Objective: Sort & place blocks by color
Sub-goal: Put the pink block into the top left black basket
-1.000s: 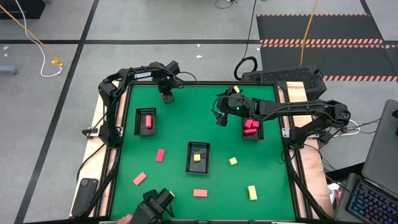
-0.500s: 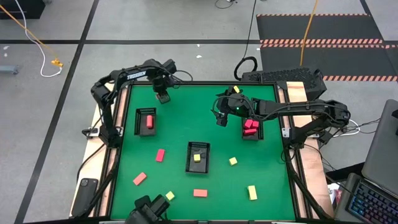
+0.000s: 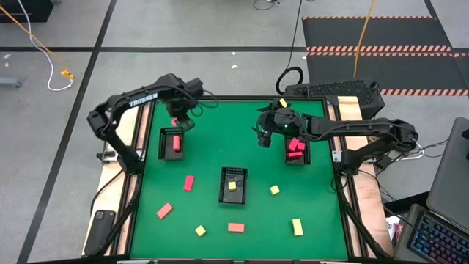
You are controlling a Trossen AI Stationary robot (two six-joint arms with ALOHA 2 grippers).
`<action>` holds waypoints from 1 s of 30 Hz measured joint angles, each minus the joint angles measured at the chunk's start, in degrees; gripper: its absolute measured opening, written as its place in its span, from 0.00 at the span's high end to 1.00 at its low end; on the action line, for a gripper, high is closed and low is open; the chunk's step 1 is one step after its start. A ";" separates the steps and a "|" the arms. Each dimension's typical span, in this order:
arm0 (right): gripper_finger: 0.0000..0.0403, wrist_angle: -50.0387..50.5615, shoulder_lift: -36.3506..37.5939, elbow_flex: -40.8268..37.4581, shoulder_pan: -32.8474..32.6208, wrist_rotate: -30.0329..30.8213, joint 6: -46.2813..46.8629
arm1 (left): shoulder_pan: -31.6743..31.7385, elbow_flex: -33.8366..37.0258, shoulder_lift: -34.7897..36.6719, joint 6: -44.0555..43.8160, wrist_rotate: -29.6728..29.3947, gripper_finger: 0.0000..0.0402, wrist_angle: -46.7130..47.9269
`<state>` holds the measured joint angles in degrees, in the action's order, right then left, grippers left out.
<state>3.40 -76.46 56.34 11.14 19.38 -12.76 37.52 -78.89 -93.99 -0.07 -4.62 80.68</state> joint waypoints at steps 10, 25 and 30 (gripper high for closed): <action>0.15 3.88 2.61 -0.02 0.00 -0.15 1.99 | -7.43 13.50 6.20 -6.98 0.00 0.67 1.75; 0.15 4.29 2.64 -0.02 0.00 -0.17 2.88 | -9.97 16.06 6.18 -9.75 0.02 0.12 -1.37; 0.15 4.76 2.64 -0.02 0.00 -0.17 3.11 | -10.59 16.06 6.56 -10.37 0.74 0.07 2.06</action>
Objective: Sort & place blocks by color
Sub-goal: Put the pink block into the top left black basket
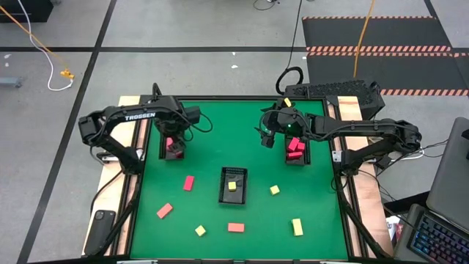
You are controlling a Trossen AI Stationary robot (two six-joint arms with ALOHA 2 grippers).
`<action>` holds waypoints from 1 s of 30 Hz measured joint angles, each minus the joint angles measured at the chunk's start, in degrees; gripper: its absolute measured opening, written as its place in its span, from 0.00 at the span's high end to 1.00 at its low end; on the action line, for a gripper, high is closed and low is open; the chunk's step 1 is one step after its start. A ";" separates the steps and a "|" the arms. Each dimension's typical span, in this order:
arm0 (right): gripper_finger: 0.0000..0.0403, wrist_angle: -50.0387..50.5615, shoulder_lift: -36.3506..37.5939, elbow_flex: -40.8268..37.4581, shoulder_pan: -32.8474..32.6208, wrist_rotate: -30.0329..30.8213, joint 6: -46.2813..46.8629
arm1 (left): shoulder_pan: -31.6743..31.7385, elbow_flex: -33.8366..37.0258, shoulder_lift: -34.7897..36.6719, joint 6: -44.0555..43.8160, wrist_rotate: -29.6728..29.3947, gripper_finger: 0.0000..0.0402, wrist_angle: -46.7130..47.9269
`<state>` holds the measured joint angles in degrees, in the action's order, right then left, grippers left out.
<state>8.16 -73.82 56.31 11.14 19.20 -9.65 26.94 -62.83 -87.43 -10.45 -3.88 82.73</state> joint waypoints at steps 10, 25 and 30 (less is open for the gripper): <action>0.15 -0.04 0.00 0.00 0.00 0.07 -0.07 | -9.80 -0.04 5.94 -12.26 9.25 0.19 1.60; 0.15 5.58 0.65 0.00 -0.02 0.04 1.49 | -39.04 -0.04 7.34 -48.17 19.96 0.31 -7.90; 0.15 6.02 1.34 0.00 -0.02 0.02 1.59 | -48.90 -0.04 5.99 -60.75 17.41 0.30 -15.87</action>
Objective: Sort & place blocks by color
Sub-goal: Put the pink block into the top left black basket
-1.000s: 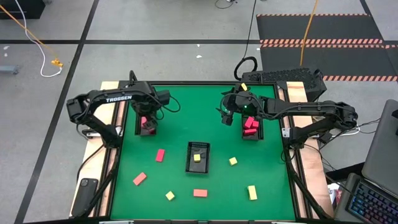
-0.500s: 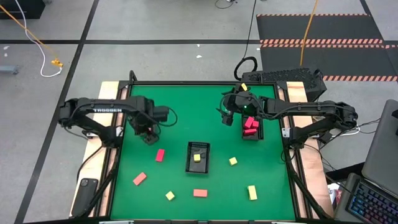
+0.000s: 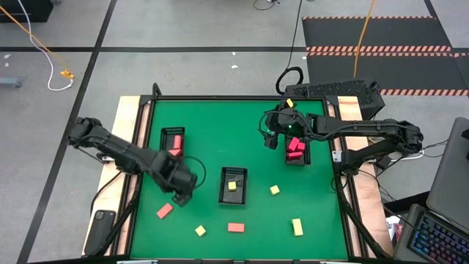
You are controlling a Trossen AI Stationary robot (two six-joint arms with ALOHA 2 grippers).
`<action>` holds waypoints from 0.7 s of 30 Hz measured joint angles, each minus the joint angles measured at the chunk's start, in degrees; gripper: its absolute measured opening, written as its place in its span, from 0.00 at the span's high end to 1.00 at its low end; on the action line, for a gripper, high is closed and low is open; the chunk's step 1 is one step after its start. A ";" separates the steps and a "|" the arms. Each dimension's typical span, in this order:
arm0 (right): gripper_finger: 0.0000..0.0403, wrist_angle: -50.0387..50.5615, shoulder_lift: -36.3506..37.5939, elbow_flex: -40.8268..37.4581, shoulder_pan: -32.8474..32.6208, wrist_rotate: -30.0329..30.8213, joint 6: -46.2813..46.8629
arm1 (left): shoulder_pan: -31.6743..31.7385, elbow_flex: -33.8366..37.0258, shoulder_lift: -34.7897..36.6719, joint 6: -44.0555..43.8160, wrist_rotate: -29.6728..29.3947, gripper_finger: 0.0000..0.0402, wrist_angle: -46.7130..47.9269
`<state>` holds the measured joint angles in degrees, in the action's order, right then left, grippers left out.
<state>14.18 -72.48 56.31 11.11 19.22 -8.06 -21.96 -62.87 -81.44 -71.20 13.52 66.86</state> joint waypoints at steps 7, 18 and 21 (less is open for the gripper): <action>0.15 0.18 0.04 0.00 0.00 0.00 0.37 | -10.24 0.02 -5.47 -8.39 -4.98 0.30 0.14; 0.15 -0.66 0.04 0.00 -0.01 -0.02 0.99 | -16.63 0.74 -13.16 -8.44 -4.20 0.35 -4.38; 0.15 -0.62 0.04 0.00 -0.04 -0.07 0.99 | -17.19 3.45 -12.81 -8.93 -3.33 0.40 -7.80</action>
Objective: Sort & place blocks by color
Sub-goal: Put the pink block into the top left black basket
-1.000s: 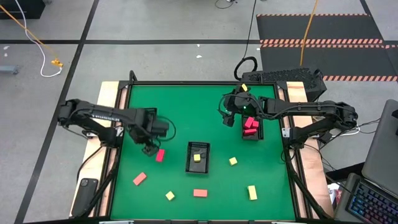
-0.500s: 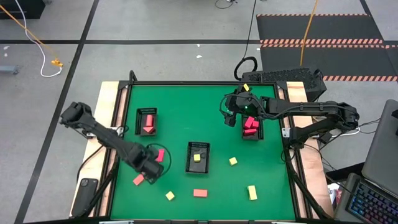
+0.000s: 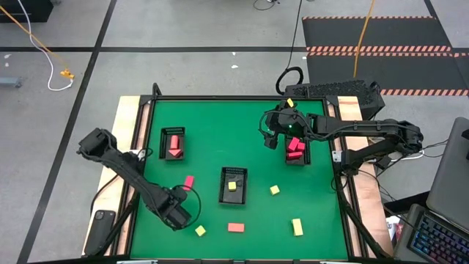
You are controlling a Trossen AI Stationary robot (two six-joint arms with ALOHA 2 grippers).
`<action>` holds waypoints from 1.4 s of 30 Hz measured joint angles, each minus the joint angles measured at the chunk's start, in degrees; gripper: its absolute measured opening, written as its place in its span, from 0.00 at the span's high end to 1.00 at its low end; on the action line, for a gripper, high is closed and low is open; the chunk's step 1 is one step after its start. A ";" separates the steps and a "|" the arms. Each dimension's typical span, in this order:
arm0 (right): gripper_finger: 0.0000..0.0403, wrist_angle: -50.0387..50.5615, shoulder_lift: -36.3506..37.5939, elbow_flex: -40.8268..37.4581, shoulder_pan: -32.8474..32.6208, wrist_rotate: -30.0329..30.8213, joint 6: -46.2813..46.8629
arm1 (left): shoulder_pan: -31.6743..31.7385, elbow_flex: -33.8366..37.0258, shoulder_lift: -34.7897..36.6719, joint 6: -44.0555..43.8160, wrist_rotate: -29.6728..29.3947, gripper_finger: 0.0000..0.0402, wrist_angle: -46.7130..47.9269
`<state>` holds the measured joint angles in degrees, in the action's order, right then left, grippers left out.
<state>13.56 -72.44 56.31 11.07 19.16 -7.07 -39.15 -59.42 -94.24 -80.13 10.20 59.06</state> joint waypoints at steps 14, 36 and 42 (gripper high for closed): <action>0.15 -0.11 0.00 0.00 0.04 -1.46 -0.09 | -1.98 15.13 7.42 -8.07 1.36 0.48 -12.87; 0.15 0.00 0.00 0.00 0.07 -1.46 -0.04 | -1.72 15.21 7.29 -9.90 -1.29 0.71 -11.15; 0.15 -0.03 0.00 0.00 0.07 -1.45 -0.84 | 3.54 15.14 9.34 -3.39 -1.00 0.71 -10.32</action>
<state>13.53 -72.44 56.31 11.14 17.71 -7.91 -35.61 -44.28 -84.90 -83.52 9.20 48.74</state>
